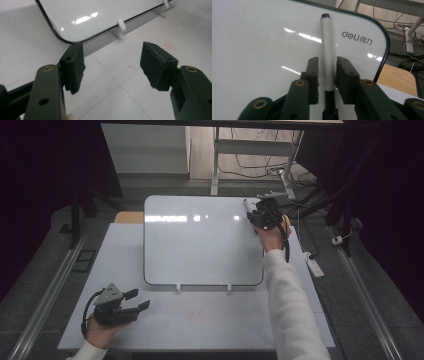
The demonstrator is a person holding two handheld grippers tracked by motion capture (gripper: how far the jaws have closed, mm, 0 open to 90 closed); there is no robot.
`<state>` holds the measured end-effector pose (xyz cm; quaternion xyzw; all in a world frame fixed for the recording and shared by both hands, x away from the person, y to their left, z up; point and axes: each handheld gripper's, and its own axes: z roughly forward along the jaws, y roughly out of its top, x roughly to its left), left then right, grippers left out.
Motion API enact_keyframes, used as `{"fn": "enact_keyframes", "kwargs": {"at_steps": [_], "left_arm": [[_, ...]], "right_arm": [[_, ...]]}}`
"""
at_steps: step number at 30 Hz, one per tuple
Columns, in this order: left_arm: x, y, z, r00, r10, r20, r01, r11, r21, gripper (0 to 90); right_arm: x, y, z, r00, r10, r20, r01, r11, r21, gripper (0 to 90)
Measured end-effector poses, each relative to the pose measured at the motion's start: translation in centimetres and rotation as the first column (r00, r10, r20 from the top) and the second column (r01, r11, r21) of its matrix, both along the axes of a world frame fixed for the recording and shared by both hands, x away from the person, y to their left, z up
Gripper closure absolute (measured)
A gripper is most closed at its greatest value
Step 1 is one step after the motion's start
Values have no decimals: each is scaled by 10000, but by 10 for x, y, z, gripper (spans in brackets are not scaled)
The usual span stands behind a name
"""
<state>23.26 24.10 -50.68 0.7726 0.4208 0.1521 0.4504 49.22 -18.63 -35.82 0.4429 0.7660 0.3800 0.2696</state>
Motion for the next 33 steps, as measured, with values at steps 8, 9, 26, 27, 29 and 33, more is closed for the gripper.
{"fn": "enact_keyframes", "kwargs": {"at_steps": [8,9,26,27,29,33], "left_arm": [[0,4,-1,9999,123,-31,-123,9999,-40,368],[0,4,-1,9999,131,-44,-131,9999,-34,367],[3,-1,-4,9994,-130,-308,139,9995,292,309],[3,-2,-5,9994,-152,-327,162,9994,305,303],[3,-2,-5,9991,-223,-350,234,9992,314,293],[4,-4,-7,9988,-307,-389,322,9987,391,278]], "right_arm": [[-29,-11,1,9943,830,665,-854,9958,339,577],[-35,-13,0,9923,983,749,-1017,9939,422,565],[-162,-79,-77,9461,2989,1249,-3141,9408,1274,499],[-167,-84,-83,9452,3036,1198,-3179,9395,1276,497],[-177,-94,-96,9454,3042,1166,-3169,9418,1122,495],[-186,-111,-111,9504,2934,1033,-3048,9447,1209,486]]}}
